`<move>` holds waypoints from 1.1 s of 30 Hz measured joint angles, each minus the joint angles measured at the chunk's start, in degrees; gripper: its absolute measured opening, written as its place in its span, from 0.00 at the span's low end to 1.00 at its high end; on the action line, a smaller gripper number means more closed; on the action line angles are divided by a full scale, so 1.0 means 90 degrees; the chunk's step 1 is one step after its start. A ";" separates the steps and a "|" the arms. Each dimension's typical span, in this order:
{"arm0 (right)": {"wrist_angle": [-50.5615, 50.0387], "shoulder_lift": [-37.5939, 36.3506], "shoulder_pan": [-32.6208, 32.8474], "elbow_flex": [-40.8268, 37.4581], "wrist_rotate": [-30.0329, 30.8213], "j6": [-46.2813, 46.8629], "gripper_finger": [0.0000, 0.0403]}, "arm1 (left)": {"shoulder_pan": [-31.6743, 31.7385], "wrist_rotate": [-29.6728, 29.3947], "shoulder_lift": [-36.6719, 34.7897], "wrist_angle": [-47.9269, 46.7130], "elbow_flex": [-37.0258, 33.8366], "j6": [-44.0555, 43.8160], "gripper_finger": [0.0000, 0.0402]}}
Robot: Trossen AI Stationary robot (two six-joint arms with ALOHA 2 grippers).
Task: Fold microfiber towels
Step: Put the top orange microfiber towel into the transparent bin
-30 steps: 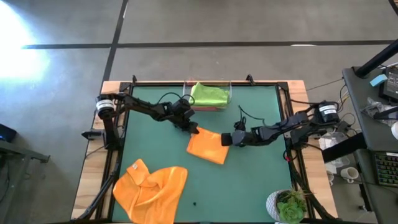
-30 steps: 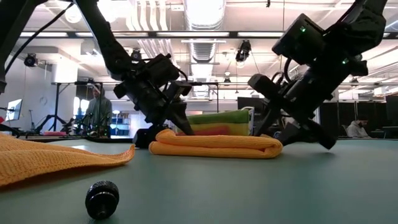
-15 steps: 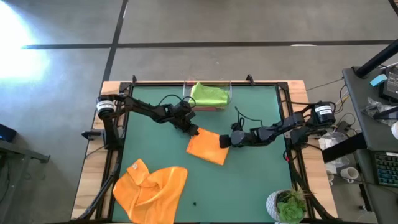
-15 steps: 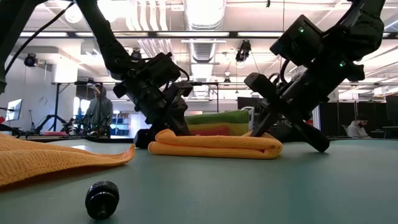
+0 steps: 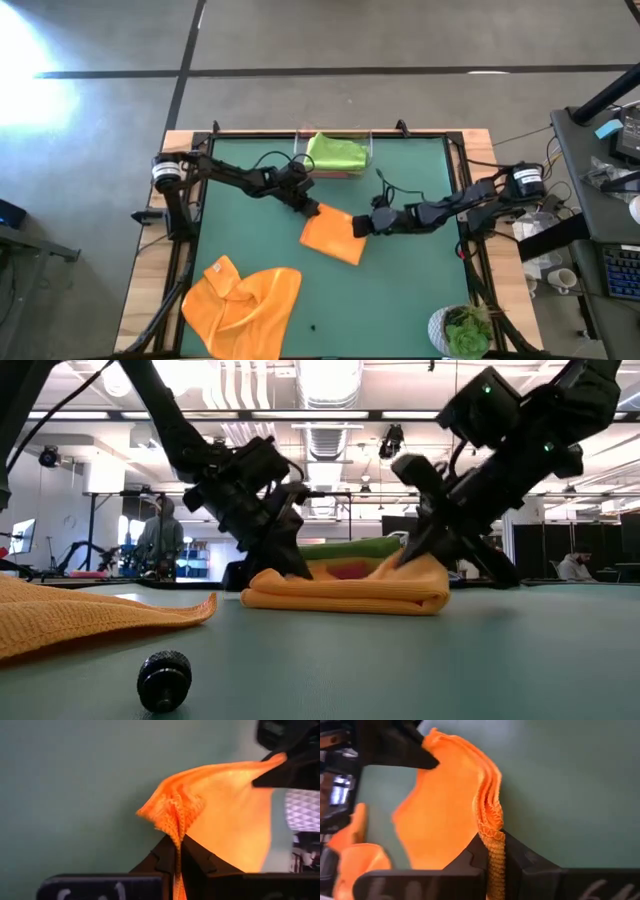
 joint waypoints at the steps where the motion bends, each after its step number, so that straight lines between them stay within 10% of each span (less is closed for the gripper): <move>1: 0.0004 -0.0062 0.0000 0.0030 0.0000 -0.0070 0.04 | -0.0001 0.0007 -0.0056 0.0010 0.0010 0.0007 0.01; 33: -0.3316 -0.0878 -0.2207 0.3372 -0.0808 -0.3979 0.03 | 0.0412 -0.1140 -0.1744 0.1493 0.0030 -0.0009 0.00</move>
